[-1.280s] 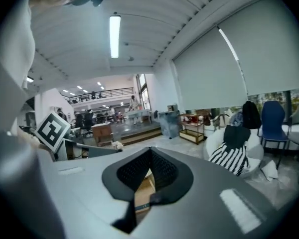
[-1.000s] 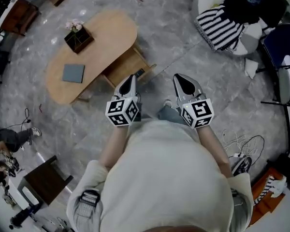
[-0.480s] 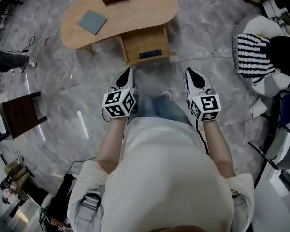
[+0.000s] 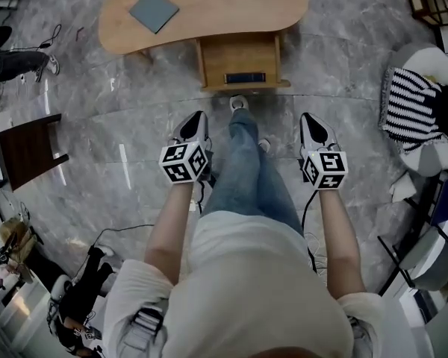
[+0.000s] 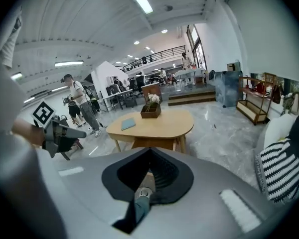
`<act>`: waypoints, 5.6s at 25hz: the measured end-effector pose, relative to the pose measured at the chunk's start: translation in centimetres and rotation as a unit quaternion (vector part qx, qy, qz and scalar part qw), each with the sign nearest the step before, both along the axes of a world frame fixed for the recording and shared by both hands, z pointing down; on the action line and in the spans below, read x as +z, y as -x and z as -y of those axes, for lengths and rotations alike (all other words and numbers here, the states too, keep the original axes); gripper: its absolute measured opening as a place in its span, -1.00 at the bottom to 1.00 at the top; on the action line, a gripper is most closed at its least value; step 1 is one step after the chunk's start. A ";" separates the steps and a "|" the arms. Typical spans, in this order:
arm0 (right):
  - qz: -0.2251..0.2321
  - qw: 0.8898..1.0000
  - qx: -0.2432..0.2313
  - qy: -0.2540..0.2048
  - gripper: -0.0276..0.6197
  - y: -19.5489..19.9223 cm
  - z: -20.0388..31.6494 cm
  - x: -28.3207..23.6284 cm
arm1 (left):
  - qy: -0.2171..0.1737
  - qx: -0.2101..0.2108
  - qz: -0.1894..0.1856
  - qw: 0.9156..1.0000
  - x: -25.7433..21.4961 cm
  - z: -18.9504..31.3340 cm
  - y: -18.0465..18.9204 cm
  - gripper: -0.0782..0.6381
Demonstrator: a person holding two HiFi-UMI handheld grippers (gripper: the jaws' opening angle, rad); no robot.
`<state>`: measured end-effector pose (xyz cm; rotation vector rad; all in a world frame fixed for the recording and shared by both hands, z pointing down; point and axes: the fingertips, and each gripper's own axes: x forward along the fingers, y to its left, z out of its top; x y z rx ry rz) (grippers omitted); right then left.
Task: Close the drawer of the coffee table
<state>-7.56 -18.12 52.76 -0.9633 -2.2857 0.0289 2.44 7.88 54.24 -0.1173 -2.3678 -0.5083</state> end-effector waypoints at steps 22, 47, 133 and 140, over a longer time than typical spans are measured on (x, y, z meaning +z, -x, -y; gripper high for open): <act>-0.067 0.974 -0.114 -0.186 -0.29 6.1 -2.0 30.3 | 0.046 0.096 -0.176 0.979 32.6 -6.2 1.7 0.09; -0.137 0.935 -0.184 -0.271 -0.05 10.2 -4.6 42.9 | 0.070 0.204 -0.211 0.953 41.3 -7.9 6.8 0.19; -0.129 0.935 -0.155 -0.292 -0.08 27.0 -11.2 35.6 | 0.110 0.145 -0.195 0.964 34.0 -15.4 23.4 0.17; -0.129 0.936 -0.157 -0.289 -0.08 27.7 -11.6 35.3 | 0.107 0.138 -0.187 0.967 33.4 -15.6 24.3 0.18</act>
